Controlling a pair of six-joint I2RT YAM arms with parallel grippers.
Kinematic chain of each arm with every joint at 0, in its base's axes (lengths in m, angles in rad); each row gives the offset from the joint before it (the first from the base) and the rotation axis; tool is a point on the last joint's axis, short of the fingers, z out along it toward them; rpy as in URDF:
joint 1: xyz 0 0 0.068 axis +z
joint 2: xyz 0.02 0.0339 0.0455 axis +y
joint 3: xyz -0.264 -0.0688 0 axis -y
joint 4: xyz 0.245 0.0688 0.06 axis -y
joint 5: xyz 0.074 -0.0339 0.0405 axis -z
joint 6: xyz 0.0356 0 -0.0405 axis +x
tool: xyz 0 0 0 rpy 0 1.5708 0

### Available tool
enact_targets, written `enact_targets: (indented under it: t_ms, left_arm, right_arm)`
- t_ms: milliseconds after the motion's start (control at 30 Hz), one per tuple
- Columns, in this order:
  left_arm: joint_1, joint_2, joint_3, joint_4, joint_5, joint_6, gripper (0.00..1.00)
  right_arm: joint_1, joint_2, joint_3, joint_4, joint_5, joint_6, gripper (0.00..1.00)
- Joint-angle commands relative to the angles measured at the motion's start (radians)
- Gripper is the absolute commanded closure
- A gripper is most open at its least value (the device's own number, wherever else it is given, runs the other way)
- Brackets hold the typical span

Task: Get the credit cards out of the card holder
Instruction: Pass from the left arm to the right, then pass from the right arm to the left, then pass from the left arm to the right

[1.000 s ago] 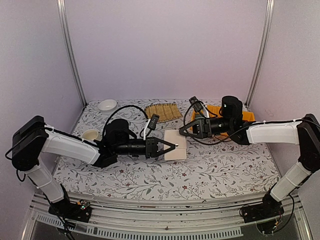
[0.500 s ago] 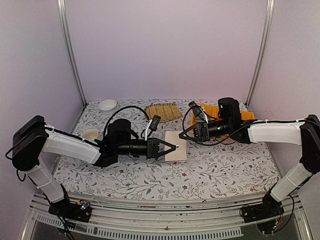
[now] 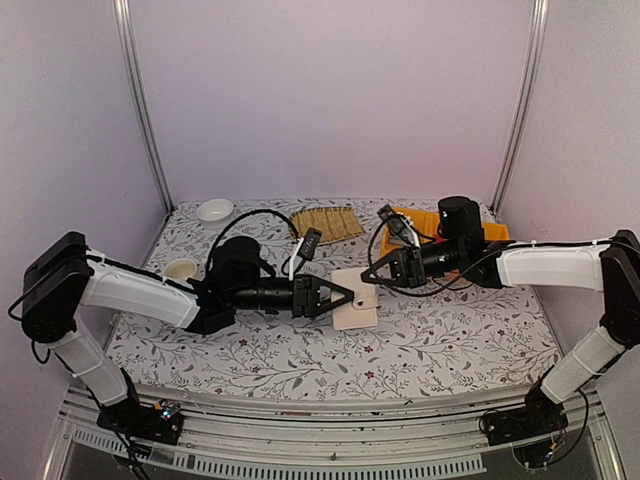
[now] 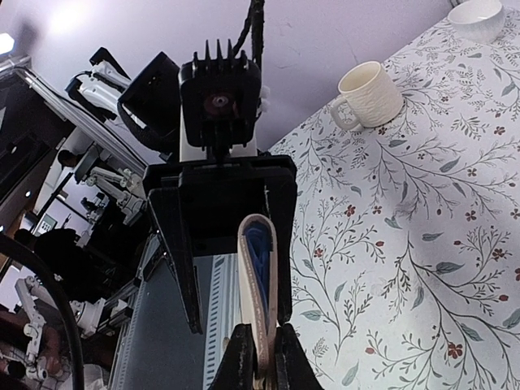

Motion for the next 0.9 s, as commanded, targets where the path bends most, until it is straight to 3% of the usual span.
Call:
enact_targets:
  t_ms: [0, 133, 200, 267, 400, 467, 633, 867]
  left_arm:
    - [0.002, -0.025, -0.014, 0.009, 0.005, 0.019, 0.60]
    - [0.002, -0.021, -0.015, 0.004, 0.005, 0.018, 0.82]
    - [0.001, -0.016, -0.009, 0.007, 0.013, 0.016, 1.00]
    - [-0.002, -0.020, -0.006, -0.010, -0.014, 0.011, 1.00]
    - [-0.027, -0.055, 0.059, -0.308, -0.287, 0.059, 1.00]
    - [-0.066, -0.066, 0.138, -0.440, -0.460, 0.135, 1.00]
    - [-0.082, -0.086, 0.165, -0.495, -0.554, 0.160, 1.00]
    - [-0.082, -0.088, 0.154, -0.466, -0.522, 0.145, 1.00]
  right_arm:
    - [-0.004, -0.050, -0.015, 0.042, -0.099, -0.058, 0.98]
    - [-0.004, -0.069, -0.024, 0.038, -0.108, -0.084, 0.98]
    - [-0.004, -0.070, -0.022, 0.009, -0.045, -0.096, 0.92]
    - [-0.004, -0.065, 0.005, -0.092, 0.129, -0.121, 0.68]
    - [0.037, -0.079, 0.085, -0.344, 0.686, -0.113, 0.52]
    - [0.127, -0.090, 0.092, -0.343, 0.823, -0.125, 0.44]
    - [0.178, -0.095, 0.064, -0.275, 0.836, -0.116, 0.38]
    - [0.206, 0.002, 0.090, -0.268, 0.749, -0.097, 0.35]
